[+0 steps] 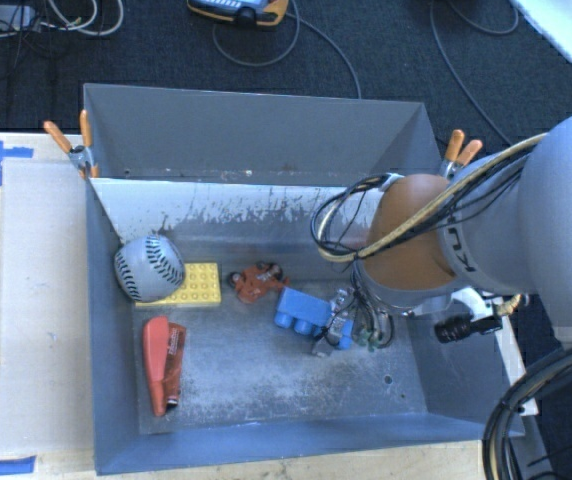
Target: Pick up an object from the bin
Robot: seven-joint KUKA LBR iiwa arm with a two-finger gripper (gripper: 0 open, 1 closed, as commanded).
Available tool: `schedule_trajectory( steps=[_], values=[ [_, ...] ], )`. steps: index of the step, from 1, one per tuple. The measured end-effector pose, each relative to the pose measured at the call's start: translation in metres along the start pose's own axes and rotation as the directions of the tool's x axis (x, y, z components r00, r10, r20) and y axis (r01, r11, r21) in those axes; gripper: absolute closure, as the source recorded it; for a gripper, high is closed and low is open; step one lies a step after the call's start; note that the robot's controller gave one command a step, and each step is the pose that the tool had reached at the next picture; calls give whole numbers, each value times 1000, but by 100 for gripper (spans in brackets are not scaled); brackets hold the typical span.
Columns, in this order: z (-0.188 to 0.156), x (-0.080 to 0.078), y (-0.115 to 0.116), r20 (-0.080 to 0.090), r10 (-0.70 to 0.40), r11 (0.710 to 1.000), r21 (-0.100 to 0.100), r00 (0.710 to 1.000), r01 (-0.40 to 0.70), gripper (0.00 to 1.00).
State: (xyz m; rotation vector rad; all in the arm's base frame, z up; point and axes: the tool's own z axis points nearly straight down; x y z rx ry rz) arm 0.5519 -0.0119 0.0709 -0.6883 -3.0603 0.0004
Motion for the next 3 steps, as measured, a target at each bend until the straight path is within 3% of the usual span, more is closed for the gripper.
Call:
schedule_trajectory(
  steps=[3],
  values=[
    [-12, 2, -1, -6, -1, 1000, 2, 1000, 1, 100]
  ],
)
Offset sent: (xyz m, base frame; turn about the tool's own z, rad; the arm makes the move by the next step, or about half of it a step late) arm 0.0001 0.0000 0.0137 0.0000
